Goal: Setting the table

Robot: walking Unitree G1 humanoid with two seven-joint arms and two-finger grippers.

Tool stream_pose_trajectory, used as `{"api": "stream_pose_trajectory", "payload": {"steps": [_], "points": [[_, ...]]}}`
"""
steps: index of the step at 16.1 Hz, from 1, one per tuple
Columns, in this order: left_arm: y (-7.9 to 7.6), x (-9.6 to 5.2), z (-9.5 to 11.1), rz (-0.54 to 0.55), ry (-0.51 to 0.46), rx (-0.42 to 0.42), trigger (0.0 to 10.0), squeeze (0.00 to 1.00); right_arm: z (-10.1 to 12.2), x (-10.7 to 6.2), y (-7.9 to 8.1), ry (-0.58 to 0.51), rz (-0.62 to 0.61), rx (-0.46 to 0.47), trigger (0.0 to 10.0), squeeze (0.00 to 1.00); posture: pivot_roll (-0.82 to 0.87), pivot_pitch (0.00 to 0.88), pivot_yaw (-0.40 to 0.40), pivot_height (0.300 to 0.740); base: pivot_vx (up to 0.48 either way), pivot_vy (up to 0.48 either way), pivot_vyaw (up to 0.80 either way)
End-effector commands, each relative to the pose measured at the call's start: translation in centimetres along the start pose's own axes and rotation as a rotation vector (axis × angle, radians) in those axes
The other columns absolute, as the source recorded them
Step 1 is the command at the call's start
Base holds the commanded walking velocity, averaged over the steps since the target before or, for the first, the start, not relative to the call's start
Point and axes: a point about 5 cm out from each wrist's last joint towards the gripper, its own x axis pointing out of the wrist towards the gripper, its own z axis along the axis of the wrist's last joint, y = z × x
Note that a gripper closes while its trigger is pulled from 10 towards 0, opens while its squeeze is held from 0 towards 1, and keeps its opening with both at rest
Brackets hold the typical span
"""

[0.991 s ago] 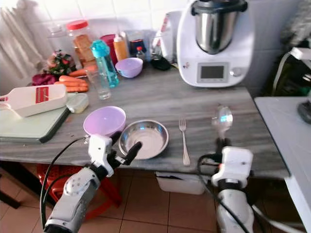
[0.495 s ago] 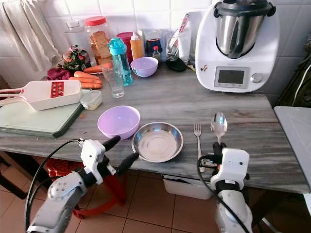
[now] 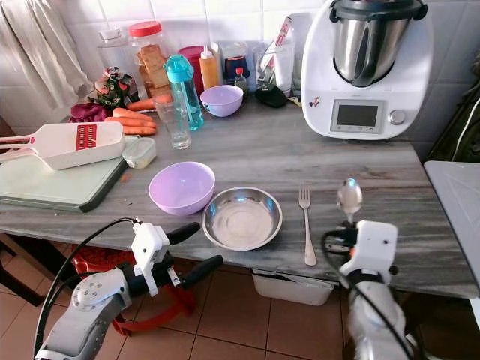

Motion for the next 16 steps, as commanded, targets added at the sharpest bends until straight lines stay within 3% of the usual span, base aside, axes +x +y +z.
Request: {"api": "stream_pose_trajectory", "payload": {"steps": [1, 7, 11, 16], "points": [[0.0, -0.2, 0.2, -0.018, 0.003, 0.01, 10.0, 0.0, 0.3, 0.4, 0.0, 0.004, 0.015, 0.008, 10.0, 0.0, -0.05, 0.0, 0.095, 0.74, 0.0, 0.0, 0.0], [-0.2, 0.2, 0.1, -0.012, 0.004, -0.007, 10.0, 0.0, 0.2, 1.6, 0.3, 0.044, 0.031, 0.039, 10.0, 0.0, -0.05, 0.0, 0.091, 0.74, 0.0, 0.0, 0.0], [-0.3, 0.3, 0.0, -0.017, 0.009, -0.005, 10.0, 0.0, -0.2, 3.3, 1.8, 0.099, 0.077, 0.095, 10.0, 0.0, -0.04, 0.0, 0.095, 0.74, 0.0, 0.0, 0.0], [-0.4, 0.4, 0.0, -0.023, 0.014, -0.007, 10.0, 0.0, -0.6, 3.8, 3.1, 0.129, 0.114, 0.108, 10.0, 0.0, -0.04, 0.0, 0.095, 0.74, 0.0, 0.0, 0.0]]}}
